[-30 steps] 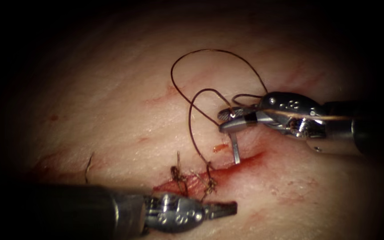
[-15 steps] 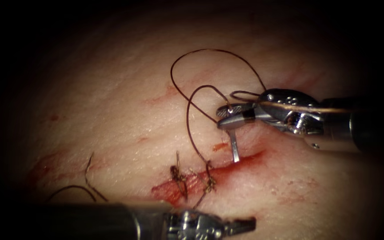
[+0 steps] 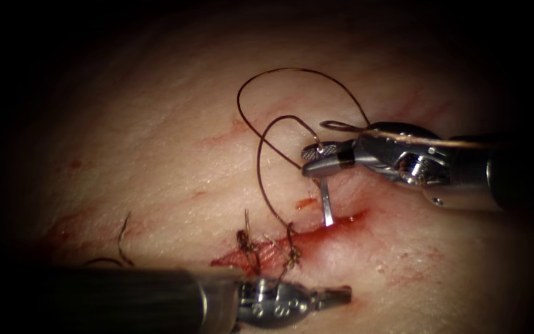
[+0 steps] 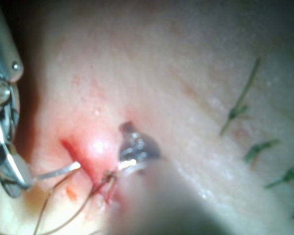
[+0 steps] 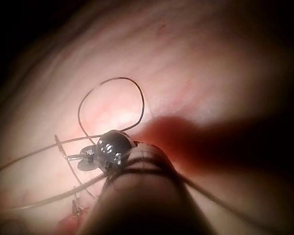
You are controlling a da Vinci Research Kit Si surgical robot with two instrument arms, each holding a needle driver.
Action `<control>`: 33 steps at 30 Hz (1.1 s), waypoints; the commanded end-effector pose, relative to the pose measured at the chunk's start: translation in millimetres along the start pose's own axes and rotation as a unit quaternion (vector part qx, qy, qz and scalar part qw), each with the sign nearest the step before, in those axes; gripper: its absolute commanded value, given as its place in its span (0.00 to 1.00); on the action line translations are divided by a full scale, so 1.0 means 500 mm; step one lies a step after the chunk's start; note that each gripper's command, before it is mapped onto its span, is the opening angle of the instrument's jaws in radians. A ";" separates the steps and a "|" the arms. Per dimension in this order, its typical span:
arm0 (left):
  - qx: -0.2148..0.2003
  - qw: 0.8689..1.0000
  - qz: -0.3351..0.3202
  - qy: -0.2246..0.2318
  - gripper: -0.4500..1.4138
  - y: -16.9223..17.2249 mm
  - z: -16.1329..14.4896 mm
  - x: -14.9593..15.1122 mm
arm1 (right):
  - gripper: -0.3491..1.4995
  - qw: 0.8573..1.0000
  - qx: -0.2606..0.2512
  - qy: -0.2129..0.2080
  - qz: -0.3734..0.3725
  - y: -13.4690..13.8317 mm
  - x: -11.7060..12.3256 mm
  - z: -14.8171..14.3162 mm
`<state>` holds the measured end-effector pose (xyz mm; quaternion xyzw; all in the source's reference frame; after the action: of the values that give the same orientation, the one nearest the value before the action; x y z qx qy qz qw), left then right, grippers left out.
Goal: Wound Closure
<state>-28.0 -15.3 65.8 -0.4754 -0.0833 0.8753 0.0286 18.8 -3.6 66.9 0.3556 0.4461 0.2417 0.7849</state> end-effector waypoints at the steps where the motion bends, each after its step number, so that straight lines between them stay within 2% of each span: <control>1: -0.002 1.000 0.000 0.000 0.00 0.0008 0.0020 -0.0007 | 0.00 1.000 0.002 0.001 0.005 0.0004 -0.0002 0.0015; 18: -0.005 1.000 -0.005 0.001 0.00 -0.0010 0.0015 -0.0042 | 0.00 0.993 0.029 -0.035 0.105 -0.0003 -0.0020 0.0017; 33: -0.004 1.000 -0.004 -0.007 0.00 -0.0019 0.0023 -0.0077 | 0.00 0.981 0.078 -0.032 0.175 -0.0020 -0.0021 0.0026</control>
<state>-26.3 -14.4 69.3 -0.4689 -0.0875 0.8784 0.0295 18.9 -5.0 66.6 0.4957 0.3682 0.3307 0.7136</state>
